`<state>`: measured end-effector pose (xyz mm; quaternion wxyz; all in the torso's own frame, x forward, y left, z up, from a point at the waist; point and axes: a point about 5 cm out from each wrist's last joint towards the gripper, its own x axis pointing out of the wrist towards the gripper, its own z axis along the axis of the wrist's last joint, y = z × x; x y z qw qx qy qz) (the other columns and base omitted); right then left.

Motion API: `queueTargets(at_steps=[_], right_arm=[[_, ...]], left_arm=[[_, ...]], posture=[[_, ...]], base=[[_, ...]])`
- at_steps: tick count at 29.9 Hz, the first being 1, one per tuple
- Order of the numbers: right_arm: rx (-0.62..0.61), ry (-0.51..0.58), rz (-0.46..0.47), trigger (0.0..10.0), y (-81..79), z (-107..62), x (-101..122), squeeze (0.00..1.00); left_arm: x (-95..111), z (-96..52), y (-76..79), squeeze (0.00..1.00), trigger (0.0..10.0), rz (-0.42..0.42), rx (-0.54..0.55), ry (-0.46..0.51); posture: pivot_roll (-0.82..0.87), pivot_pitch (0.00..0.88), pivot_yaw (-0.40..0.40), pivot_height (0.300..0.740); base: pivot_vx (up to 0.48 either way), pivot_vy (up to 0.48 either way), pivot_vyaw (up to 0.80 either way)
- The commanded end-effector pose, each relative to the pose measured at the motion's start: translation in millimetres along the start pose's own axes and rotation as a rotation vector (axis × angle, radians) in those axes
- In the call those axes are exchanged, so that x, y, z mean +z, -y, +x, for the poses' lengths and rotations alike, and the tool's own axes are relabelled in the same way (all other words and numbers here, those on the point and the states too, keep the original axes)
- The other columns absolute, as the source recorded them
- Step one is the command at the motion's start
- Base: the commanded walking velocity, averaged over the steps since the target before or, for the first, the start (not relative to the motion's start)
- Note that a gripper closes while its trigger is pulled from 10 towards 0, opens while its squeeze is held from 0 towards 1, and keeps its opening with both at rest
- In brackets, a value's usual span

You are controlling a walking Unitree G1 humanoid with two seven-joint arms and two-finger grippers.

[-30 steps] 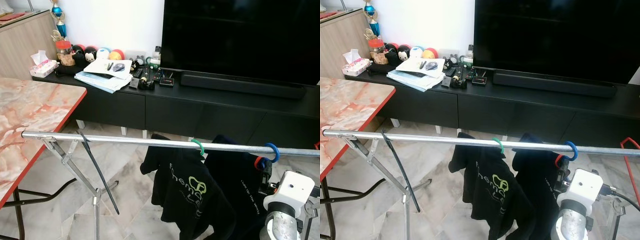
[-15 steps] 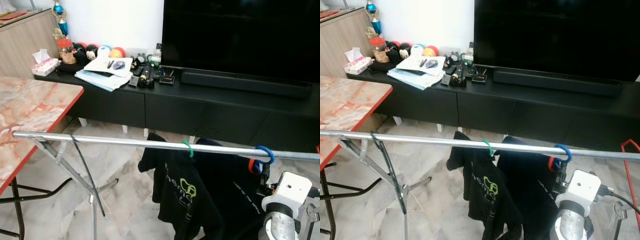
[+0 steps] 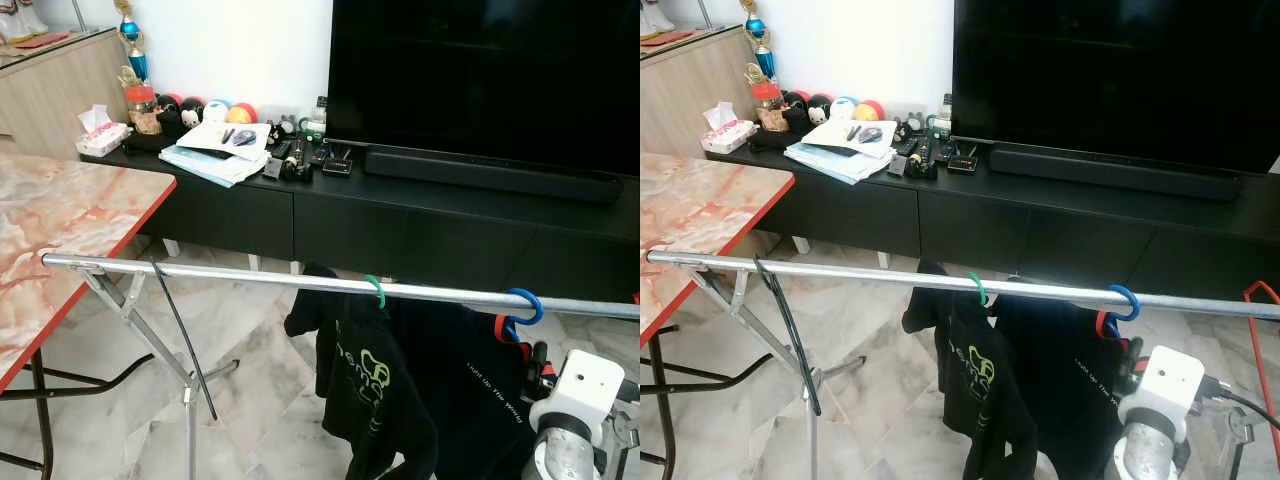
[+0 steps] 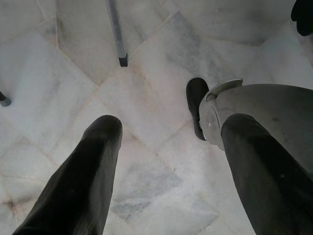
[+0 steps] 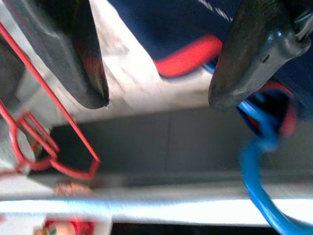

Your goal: Hang hanger

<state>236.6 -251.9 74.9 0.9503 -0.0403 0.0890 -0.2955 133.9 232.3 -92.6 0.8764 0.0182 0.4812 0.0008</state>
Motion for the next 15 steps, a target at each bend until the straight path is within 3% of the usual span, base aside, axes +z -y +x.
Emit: queueTargets(at_steps=[1, 9, 15], right_arm=[[-0.005, -0.008, 0.01, 10.0, 3.4, 1.3, 2.4, 0.0], [0.158, -0.003, 0.017, 10.0, -10.8, 2.9, 10.7, 0.0], [0.395, -0.007, -0.027, 10.0, -35.6, -5.3, 12.5, 0.0]], left_arm=[[-2.9, -0.5, 0.5, 0.0, 10.0, -0.015, -0.002, -0.012], [-3.3, -0.7, -0.7, 0.0, 10.0, -0.015, -0.006, -0.019], [-7.7, -1.9, -2.4, 0.0, 10.0, -0.01, -0.009, -0.045]], posture=[[-0.02, 0.067, 0.007, 0.74], [-0.03, 0.075, 0.009, 0.74], [-0.02, 0.079, 0.009, 0.74]], base=[[0.0, 0.0, 0.0], [0.0, 0.0, 0.0], [0.0, 0.0, 0.0]])
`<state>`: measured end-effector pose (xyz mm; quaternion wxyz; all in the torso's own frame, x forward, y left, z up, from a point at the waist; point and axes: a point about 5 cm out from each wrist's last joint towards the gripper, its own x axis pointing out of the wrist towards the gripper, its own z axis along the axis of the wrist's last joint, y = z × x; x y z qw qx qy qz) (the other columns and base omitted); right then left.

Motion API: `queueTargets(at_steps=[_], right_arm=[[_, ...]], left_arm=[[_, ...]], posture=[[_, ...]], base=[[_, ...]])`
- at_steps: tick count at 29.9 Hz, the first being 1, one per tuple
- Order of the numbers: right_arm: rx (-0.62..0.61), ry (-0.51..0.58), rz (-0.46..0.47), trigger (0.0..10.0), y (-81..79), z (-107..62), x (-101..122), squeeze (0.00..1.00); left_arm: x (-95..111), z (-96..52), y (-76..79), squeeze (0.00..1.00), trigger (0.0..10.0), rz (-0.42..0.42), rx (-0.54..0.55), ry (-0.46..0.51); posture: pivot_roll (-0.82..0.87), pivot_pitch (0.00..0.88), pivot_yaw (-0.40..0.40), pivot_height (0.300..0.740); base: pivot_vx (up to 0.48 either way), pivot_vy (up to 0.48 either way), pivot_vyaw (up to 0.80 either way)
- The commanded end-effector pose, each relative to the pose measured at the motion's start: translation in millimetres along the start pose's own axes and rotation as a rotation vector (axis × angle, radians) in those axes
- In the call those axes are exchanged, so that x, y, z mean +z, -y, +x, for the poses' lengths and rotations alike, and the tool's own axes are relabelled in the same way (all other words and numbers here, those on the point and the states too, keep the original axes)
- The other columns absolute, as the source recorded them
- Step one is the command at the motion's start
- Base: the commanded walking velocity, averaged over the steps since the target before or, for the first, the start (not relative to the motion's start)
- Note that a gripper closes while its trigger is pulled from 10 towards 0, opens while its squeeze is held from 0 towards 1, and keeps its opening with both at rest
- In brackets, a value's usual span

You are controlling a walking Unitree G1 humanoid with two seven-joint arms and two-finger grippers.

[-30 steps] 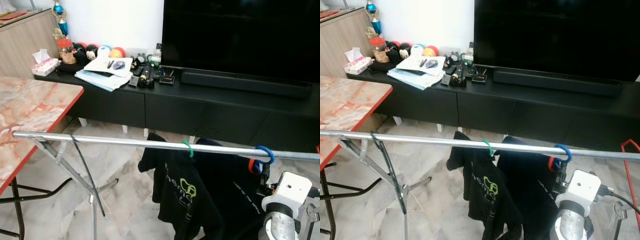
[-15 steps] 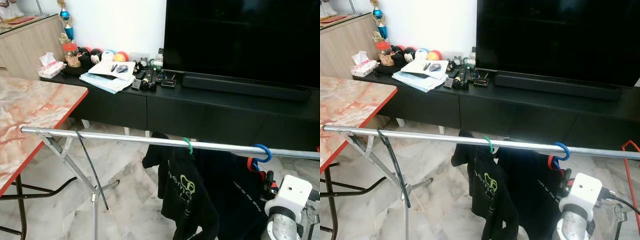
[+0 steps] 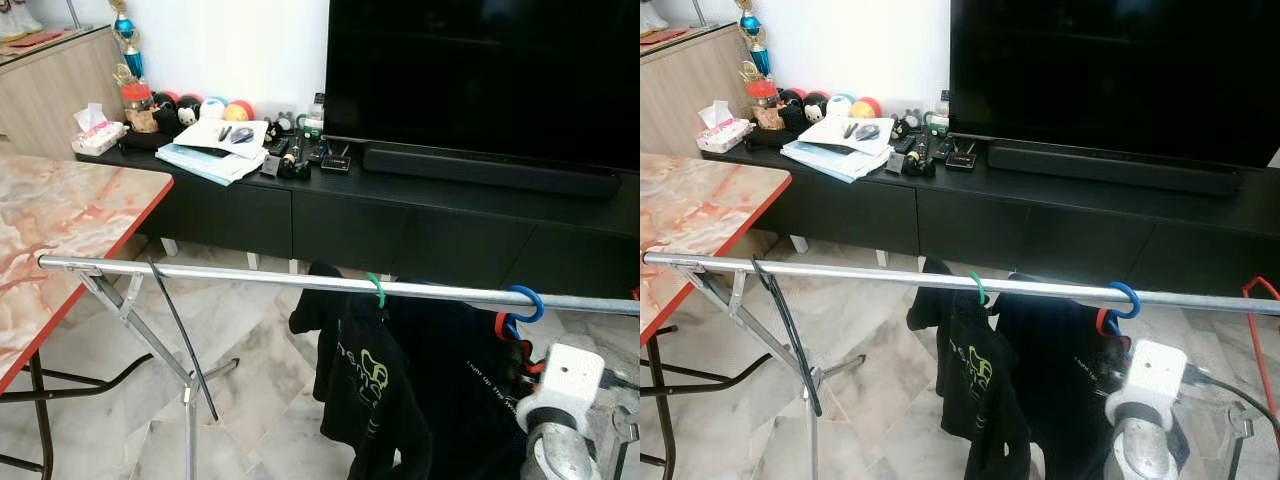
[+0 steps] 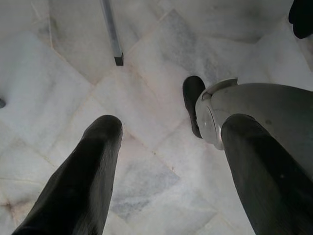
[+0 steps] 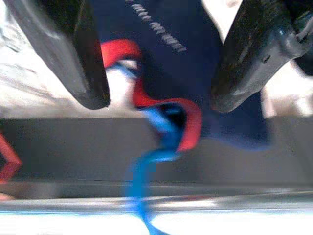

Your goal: Hang hanger

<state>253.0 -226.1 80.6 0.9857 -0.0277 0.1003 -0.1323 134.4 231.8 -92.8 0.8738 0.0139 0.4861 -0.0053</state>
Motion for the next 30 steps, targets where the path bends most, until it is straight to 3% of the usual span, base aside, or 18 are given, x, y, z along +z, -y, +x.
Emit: queueTargets(at_steps=[1, 7, 8, 11, 13, 21, 25, 30], right_arm=[[0.08, -0.007, -0.03, 10.0, -9.1, -1.3, 2.5, 0.0], [0.125, -0.055, -0.127, 10.0, -11.5, -1.9, -2.9, 0.0], [0.105, -0.018, -0.126, 10.0, -9.4, -1.8, 2.0, 0.0], [-0.042, 0.174, -0.049, 10.0, 3.7, -4.8, 30.3, 0.0], [-0.168, 0.234, -0.006, 10.0, 15.4, -12.1, 40.3, 0.0], [-0.365, 0.151, -0.008, 10.0, 25.3, -44.4, 20.3, 0.0], [-0.4, 0.053, -0.039, 10.0, 35.0, -34.9, 12.3, 0.0], [-0.362, 0.054, -0.099, 10.0, 40.3, -14.2, 22.8, 0.0]], left_arm=[[-8.5, -2.3, -3.0, 0.0, 10.0, -0.009, 0.006, -0.036], [-12.0, -2.6, -1.5, 0.0, 10.0, -0.01, 0.004, -0.051], [-12.5, -2.6, -0.9, 0.0, 10.0, -0.01, 0.005, -0.053], [-13.1, -2.2, 0.9, 0.0, 10.0, -0.012, 0.008, -0.057], [-13.6, -2.0, 2.0, 0.0, 10.0, -0.01, 0.006, -0.061], [-16.8, -3.2, -0.5, 0.0, 10.0, -0.011, 0.005, -0.08], [-20.6, -5.4, -5.6, 0.0, 10.0, -0.007, 0.004, -0.099], [-21.8, -5.0, -3.1, 0.0, 10.0, -0.01, 0.002, -0.107]], posture=[[-0.02, 0.08, 0.009, 0.74], [-0.02, 0.082, 0.009, 0.74], [-0.02, 0.083, 0.008, 0.74], [-0.02, 0.084, 0.007, 0.74], [-0.02, 0.084, 0.006, 0.74], [-0.02, 0.095, 0.01, 0.74], [-0.03, 0.095, 0.015, 0.74], [-0.03, 0.092, 0.014, 0.74]], base=[[0.0, 0.0, 0.0], [0.0, 0.0, 0.0], [0.0, 0.0, 0.0], [0.0, 0.0, 0.0], [0.0, 0.0, 0.0], [0.0, 0.0, 0.0], [0.0, 0.0, 0.0], [0.0, 0.0, 0.0]])
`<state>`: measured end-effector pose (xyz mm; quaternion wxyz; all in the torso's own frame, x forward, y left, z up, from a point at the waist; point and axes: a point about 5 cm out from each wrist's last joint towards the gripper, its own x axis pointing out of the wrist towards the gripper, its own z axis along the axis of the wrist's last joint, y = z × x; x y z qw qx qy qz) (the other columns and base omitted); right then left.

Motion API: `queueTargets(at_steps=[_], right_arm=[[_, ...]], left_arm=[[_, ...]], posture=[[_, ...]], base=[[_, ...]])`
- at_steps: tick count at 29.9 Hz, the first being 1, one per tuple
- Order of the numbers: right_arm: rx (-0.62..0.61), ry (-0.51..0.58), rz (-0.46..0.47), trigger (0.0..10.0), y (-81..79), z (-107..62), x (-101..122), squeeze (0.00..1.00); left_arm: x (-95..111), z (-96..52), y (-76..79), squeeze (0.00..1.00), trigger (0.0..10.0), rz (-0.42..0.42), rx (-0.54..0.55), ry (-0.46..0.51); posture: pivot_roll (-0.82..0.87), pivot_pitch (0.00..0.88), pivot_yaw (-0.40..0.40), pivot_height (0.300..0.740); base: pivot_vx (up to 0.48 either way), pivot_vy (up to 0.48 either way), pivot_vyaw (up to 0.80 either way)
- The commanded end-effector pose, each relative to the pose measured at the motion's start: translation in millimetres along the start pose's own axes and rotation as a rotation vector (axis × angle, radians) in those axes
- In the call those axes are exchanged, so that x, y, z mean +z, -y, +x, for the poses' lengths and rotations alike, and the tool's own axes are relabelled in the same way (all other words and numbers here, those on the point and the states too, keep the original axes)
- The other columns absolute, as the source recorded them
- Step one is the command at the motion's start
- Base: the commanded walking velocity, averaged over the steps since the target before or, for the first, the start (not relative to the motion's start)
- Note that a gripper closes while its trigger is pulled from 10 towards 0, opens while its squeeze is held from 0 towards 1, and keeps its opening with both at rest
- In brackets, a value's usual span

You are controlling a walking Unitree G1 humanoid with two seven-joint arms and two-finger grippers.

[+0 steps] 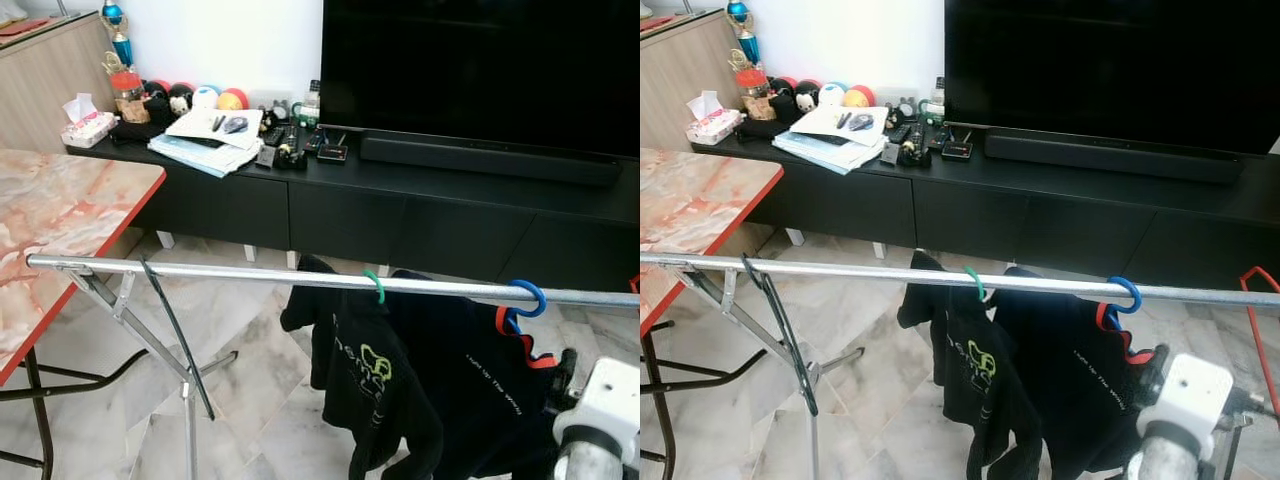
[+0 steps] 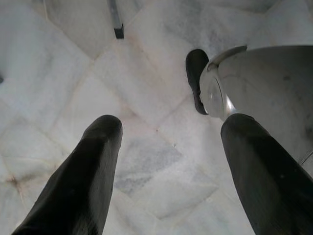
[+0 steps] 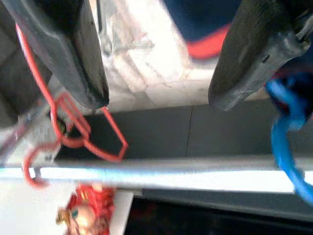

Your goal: Hang hanger

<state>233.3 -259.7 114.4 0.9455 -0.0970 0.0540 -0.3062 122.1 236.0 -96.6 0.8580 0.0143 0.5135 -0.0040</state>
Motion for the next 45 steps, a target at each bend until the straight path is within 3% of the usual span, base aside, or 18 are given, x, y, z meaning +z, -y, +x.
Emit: queueTargets(at_steps=[1, 7, 13, 19, 23, 30, 32, 35, 37, 41, 45], right_arm=[[0.023, -0.039, -0.021, 10.0, -2.1, 3.3, -5.3, 0.0], [0.104, -0.102, -0.052, 10.0, -15.4, 10.4, -8.9, 0.0], [0.088, -0.143, -0.07, 10.0, -21.2, 7.3, -13.4, 0.0], [0.091, -0.187, -0.075, 10.0, -23.5, 2.4, -21.6, 0.0], [0.178, -0.256, -0.111, 10.0, -31.5, -2.6, -31.8, 0.0], [0.232, -0.275, -0.125, 10.0, -36.5, -4.2, -34.3, 0.0], [0.218, -0.249, -0.102, 10.0, -35.9, -3.8, -30.1, 0.0], [0.15, -0.061, -0.008, 10.0, -30.3, -0.5, -2.5, 0.0], [0.106, 0.003, 0.028, 10.0, -25.2, -1.4, 8.7, 0.0], [0.026, 0.02, 0.041, 10.0, -16.4, -6.9, 10.3, 0.0], [-0.074, 0.013, 0.039, 10.0, -6.5, -16.2, 4.1, 0.0]], left_arm=[[-9.4, -1.0, 1.8, 0.0, 10.0, -0.01, -0.002, -0.045], [-11.3, 1.4, 14.2, 0.0, 10.0, -0.009, -0.03, -0.058], [-9.7, 3.6, 23.3, 0.0, 10.0, -0.008, -0.042, -0.058], [5.4, 9.4, 37.9, 0.0, 10.0, -0.004, -0.062, -0.039], [23.3, 13.8, 47.8, 0.0, 10.0, 0.003, -0.079, -0.014], [37.9, 17.7, 67.6, 0.0, 10.0, 0.007, -0.104, 0.003], [40.0, 18.2, 71.0, 0.0, 10.0, 0.009, -0.106, 0.005], [45.6, 19.1, 76.3, 0.0, 10.0, 0.009, -0.11, 0.011], [47.0, 19.3, 77.9, 0.0, 10.0, 0.009, -0.112, 0.012], [37.7, 17.9, 70.3, 0.0, 10.0, 0.019, -0.116, -0.009], [40.1, 18.4, 75.5, 0.0, 10.0, 0.015, -0.138, -0.011]], posture=[[-0.03, 0.092, 0.014, 0.74], [-0.02, 0.092, 0.015, 0.74], [-0.01, 0.094, 0.016, 0.74], [-0.01, 0.092, 0.022, 0.74], [-0.02, 0.09, 0.023, 0.74], [-0.02, 0.088, 0.022, 0.74], [-0.02, 0.09, 0.022, 0.74], [-0.02, 0.094, 0.02, 0.74], [-0.02, 0.095, 0.02, 0.74], [-0.02, 0.096, 0.02, 0.74], [-0.02, 0.101, 0.02, 0.74]], base=[[0.0, 0.0, 0.0], [0.0, 0.0, 0.0], [0.0, 0.0, 0.0], [0.0, 0.0, 0.0], [0.0, 0.0, 0.0], [0.0, 0.0, 0.0], [0.0, 0.0, 0.0], [0.0, 0.0, 0.0], [0.0, 0.0, 0.0], [0.0, 0.0, 0.0], [0.0, 0.0, 0.0]])
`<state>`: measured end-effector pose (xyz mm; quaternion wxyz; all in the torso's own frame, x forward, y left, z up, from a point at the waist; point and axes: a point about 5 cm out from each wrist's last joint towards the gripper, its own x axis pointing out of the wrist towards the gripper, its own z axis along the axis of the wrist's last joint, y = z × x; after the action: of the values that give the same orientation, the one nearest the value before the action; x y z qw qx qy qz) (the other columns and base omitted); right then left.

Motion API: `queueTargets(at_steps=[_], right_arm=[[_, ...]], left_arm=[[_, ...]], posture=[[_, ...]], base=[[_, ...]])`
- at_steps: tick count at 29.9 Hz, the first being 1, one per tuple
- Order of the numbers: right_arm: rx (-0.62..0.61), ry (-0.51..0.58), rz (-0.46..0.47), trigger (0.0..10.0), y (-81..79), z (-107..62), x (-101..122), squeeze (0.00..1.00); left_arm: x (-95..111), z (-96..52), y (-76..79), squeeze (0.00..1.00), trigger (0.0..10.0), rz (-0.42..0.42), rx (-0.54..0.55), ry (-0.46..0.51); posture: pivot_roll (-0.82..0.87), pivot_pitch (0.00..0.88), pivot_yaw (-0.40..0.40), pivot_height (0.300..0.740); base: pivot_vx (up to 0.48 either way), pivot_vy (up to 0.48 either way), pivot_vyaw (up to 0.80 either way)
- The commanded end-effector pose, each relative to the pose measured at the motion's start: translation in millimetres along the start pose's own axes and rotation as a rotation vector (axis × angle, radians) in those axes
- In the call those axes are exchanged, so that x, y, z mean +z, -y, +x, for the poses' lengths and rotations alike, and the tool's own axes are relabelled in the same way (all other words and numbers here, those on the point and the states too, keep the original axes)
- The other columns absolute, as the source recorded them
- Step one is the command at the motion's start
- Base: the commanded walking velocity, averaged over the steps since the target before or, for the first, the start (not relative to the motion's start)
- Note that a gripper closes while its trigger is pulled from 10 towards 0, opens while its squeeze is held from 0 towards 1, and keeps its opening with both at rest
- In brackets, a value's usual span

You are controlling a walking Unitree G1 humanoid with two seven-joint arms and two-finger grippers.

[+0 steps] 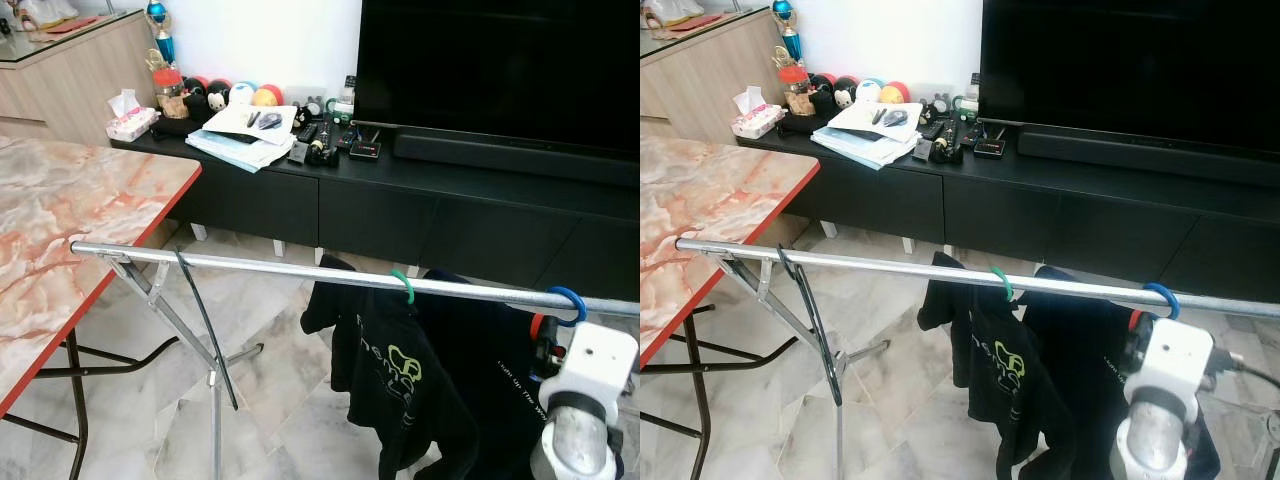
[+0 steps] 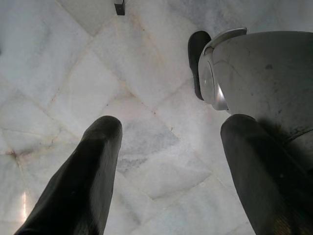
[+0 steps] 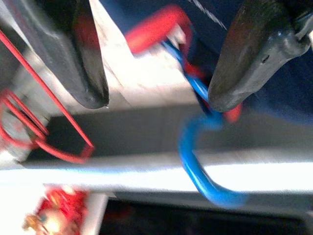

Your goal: Hang hanger

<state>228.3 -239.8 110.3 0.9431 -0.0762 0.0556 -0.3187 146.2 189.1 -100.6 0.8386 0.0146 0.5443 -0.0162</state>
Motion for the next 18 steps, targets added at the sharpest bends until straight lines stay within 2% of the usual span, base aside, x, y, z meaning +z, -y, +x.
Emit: queueTargets(at_steps=[1, 4, 8, 14, 18], right_arm=[[-0.062, 0.03, -0.005, 10.0, 8.2, -1.0, 5.5, 0.0], [-0.121, -0.024, -0.046, 10.0, 15.0, 0.3, -2.0, 0.0], [-0.13, -0.088, -0.064, 10.0, 16.2, 4.9, -11.1, 0.0], [-0.084, -0.11, -0.068, 10.0, 7.0, 12.4, -11.7, 0.0], [-0.131, -0.107, -0.086, 10.0, 8.1, 19.1, -8.0, 0.0]], left_arm=[[20.4, 3.1, 29.2, 0.0, 10.0, 0.007, -0.117, 0.061], [22.5, 3.3, 32.0, 0.0, 10.0, 0.008, -0.127, 0.062], [19.7, 3.0, 29.2, 0.0, 10.0, 0.007, -0.129, 0.06], [17.3, 2.7, 27.4, 0.0, 10.0, 0.004, -0.127, 0.056], [16.8, 2.7, 27.4, 0.0, 10.0, 0.002, -0.131, 0.052]], posture=[[-0.02, 0.101, 0.02, 0.74], [-0.02, 0.101, 0.02, 0.74], [-0.02, 0.102, 0.02, 0.74], [-0.02, 0.106, 0.02, 0.74], [-0.01, 0.108, 0.022, 0.74]], base=[[0.0, 0.0, 0.0], [0.0, 0.0, 0.0], [0.0, 0.0, 0.0], [0.0, 0.0, 0.0], [0.0, 0.0, 0.0]])
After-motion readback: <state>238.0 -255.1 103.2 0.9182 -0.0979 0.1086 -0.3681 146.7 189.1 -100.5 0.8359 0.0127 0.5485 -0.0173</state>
